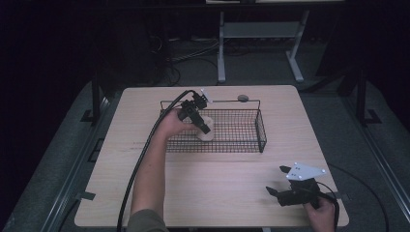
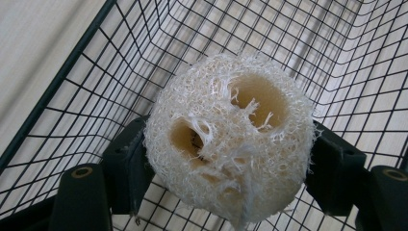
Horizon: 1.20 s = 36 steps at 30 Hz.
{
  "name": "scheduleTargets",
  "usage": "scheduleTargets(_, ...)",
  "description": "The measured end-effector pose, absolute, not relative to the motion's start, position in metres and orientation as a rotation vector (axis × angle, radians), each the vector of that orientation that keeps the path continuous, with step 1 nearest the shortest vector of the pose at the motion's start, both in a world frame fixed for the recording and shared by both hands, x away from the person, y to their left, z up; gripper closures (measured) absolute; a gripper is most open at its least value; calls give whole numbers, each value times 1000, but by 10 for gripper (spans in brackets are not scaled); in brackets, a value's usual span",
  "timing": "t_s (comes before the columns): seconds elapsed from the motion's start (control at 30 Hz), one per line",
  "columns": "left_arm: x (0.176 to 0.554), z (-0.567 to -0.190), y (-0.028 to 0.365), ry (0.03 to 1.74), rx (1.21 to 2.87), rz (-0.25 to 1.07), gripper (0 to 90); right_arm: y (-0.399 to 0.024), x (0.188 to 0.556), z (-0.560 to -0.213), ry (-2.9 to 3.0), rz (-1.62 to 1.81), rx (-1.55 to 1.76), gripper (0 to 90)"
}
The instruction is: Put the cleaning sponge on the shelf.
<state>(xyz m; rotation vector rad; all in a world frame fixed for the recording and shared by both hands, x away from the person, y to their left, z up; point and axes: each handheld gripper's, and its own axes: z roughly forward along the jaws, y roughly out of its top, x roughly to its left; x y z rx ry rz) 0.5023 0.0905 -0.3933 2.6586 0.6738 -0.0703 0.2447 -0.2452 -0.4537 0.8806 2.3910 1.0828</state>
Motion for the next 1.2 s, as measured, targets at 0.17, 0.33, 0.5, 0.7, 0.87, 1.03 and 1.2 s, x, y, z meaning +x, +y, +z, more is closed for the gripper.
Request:
scheduleTargets(0.17, 504, -395, 90, 690, 2662, -75, 271, -245, 244, -454, 2388, 1083, 878, 135)
scheduleTargets(0.33, 504, -397, 89, 694, 2669, -69, 268, -245, 244, -453, 2389, 1085, 881, 135)
scheduleTargets(0.5, 505, -398, 89, 699, 2668, -71, 262, -245, 244, -453, 2388, 1083, 876, 135)
scheduleTargets(0.7, 505, -398, 89, 704, 2668, -60, 257, -245, 244, -453, 2389, 1084, 874, 135)
scheduleTargets(0.87, 505, -397, 90, 706, 2667, -57, 254, -244, 244, -453, 2389, 1086, 873, 135)
scheduleTargets(1.03, 504, -395, 90, 705, 2669, -51, 234, -244, 244, -453, 2391, 1085, 875, 135)
scheduleTargets(1.2, 503, -393, 90, 708, 2663, -51, 222, -244, 244, -453, 2391, 1086, 871, 135)
